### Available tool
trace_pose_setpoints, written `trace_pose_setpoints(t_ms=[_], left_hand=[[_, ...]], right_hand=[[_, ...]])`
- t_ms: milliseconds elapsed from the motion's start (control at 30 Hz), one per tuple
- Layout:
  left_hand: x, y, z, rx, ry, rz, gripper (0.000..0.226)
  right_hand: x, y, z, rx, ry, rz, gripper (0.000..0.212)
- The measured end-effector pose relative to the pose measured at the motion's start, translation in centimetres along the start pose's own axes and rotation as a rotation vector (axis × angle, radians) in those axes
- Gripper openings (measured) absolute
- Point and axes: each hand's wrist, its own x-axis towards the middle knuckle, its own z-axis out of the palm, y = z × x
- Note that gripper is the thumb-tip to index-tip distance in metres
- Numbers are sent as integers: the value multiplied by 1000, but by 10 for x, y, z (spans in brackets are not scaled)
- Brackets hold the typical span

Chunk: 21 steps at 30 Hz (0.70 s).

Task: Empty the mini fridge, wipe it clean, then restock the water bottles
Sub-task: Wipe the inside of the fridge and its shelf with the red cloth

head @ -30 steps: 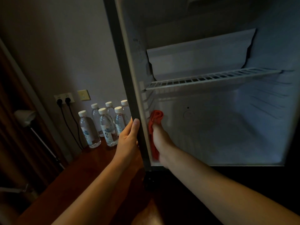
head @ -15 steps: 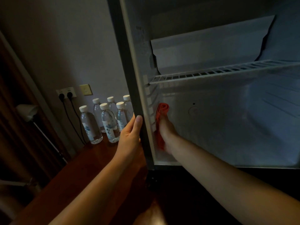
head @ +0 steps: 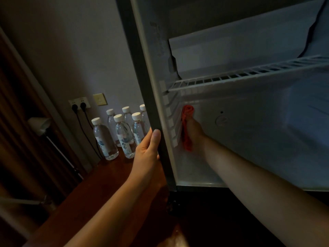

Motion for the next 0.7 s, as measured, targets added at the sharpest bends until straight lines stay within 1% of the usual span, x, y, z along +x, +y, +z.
trace_pose_setpoints(t_ms=[133,167,233,300,367,433,467,500,567,600,667,700], left_hand=[[1,-1,-1,22,-19,16,54],[1,-1,0,16,-24,11,52],[0,1,1,1,-29,2,49],[-1,2,1,15,-24,0,53],[-1,4,1,37,-12,9,56],[-2,5,1,20,-5,4,58],[-3,5,2,10,-6,1,58],[-4,6,3,3,-8,-2,56],[-6,9,6,-10,-12,-3,49],[-7,10,7,-12,-14,-1,44],[-9,11,9,-13,-11,-2,36],[-9,11,10,-9,-5,-5,36]], right_hand=[[-11,-10,-1,7,-6,-12,92],[-12,-10,-2,-1,-15,-10,93],[-2,0,-4,-31,1,-15,104],[5,8,-6,-59,2,-18,109],[-19,0,0,-115,28,-16,105],[-40,-3,4,-138,47,4,95],[-48,-2,4,-156,27,19,92],[-57,1,5,-170,-2,43,93],[-69,11,3,-229,-47,89,106],[-71,16,1,-257,-53,105,108],[-92,16,1,-295,-73,111,99],[-102,15,1,-306,-80,113,96]])
